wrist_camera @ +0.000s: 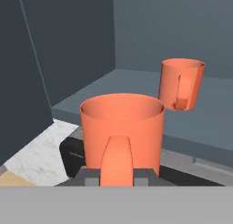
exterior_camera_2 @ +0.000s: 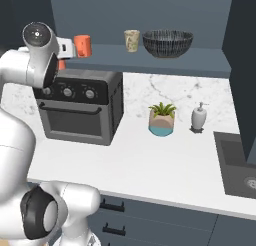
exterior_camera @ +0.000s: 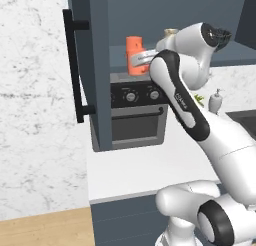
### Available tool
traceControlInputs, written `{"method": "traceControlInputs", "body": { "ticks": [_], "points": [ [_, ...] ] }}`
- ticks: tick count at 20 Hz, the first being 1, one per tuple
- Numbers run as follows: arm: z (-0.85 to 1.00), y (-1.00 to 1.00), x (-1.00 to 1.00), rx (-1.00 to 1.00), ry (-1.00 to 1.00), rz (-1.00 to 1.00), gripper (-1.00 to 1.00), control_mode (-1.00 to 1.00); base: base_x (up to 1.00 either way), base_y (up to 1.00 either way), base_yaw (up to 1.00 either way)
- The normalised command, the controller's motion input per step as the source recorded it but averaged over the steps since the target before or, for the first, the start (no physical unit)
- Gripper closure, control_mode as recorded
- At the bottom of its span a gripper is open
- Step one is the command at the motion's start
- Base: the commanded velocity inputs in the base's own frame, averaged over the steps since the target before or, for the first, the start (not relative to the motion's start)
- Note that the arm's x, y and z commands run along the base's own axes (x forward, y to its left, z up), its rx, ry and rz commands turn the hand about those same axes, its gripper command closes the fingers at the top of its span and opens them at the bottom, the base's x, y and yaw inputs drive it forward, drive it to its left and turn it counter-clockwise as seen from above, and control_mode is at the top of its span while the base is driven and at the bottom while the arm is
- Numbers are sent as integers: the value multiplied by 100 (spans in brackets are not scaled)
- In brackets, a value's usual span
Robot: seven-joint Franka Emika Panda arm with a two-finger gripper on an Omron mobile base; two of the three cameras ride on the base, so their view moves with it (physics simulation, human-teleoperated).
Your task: Gather all objects into one cabinet and sort the glasses and bowls to opposite sides.
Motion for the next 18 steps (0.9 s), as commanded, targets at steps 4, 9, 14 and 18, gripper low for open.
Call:
{"method": "traceControlInputs", "body": {
  "ticks": [4, 9, 14, 18],
  "points": [
    [9, 13, 35, 0, 2, 3, 100, -100, 0, 0, 0],
    [0, 28, 48, 0, 3, 1, 100, -100, 0, 0, 0],
    [0, 28, 49, 0, 1, 0, 100, -100, 0, 0, 0],
    [-4, 26, 54, 0, 1, 0, 100, -100, 0, 0, 0]
  ]
}}
